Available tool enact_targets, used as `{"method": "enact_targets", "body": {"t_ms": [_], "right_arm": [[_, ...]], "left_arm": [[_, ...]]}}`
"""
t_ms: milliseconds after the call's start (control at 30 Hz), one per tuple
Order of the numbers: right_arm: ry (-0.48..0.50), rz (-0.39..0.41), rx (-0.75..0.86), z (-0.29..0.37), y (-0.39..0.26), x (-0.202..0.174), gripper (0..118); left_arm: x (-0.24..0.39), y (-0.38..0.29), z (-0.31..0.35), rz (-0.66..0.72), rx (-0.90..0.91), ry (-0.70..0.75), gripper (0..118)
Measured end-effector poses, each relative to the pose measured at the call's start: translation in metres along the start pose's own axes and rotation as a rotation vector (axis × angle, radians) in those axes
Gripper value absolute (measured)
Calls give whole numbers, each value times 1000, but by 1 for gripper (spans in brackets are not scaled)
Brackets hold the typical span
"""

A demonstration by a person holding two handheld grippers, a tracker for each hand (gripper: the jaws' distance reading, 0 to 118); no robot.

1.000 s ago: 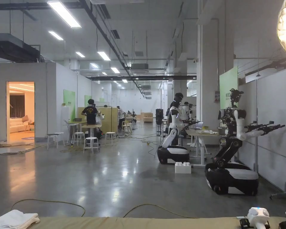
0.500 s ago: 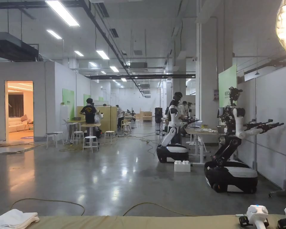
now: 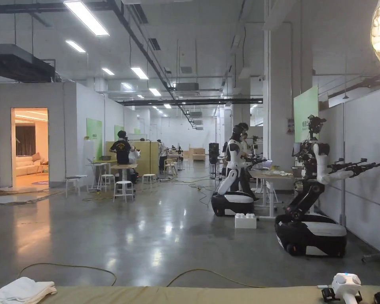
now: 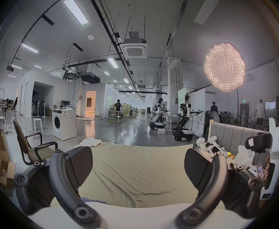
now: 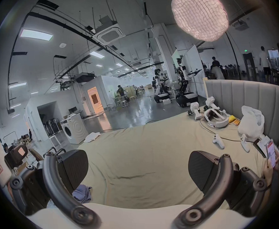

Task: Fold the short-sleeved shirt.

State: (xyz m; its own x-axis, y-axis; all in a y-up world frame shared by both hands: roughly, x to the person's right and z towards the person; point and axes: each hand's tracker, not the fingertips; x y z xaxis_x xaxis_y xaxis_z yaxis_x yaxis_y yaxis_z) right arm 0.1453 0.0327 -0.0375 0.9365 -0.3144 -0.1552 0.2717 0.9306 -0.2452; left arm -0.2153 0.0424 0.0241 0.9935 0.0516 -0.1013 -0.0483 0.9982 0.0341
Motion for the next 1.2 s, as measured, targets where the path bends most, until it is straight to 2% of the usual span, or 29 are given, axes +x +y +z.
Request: {"method": "enact_targets", "body": {"t_ms": [67, 133, 200, 267, 433, 900, 1200], "right_arm": [[-63, -98, -90, 3, 13, -9, 118], [-67, -138, -162, 7, 27, -13, 118], [-33, -112, -218, 8, 34, -12, 118], [-9, -95, -163, 11, 34, -16, 118], [-41, -88, -148, 10, 28, -5, 118], [-28, -132, -127, 13, 26, 14, 118], [-148, -86, -73, 12, 17, 16, 118]], "left_arm": [[0, 1, 0, 7, 1, -15, 114], [2, 2, 0, 4, 5, -16, 114], [3, 3, -1, -3, 8, -18, 114], [4, 4, 0, -1, 13, -21, 114], [5, 4, 0, 1, 11, -37, 114], [4, 3, 1, -10, 2, -34, 114], [6, 2, 0, -24, -4, -38, 114]]}}
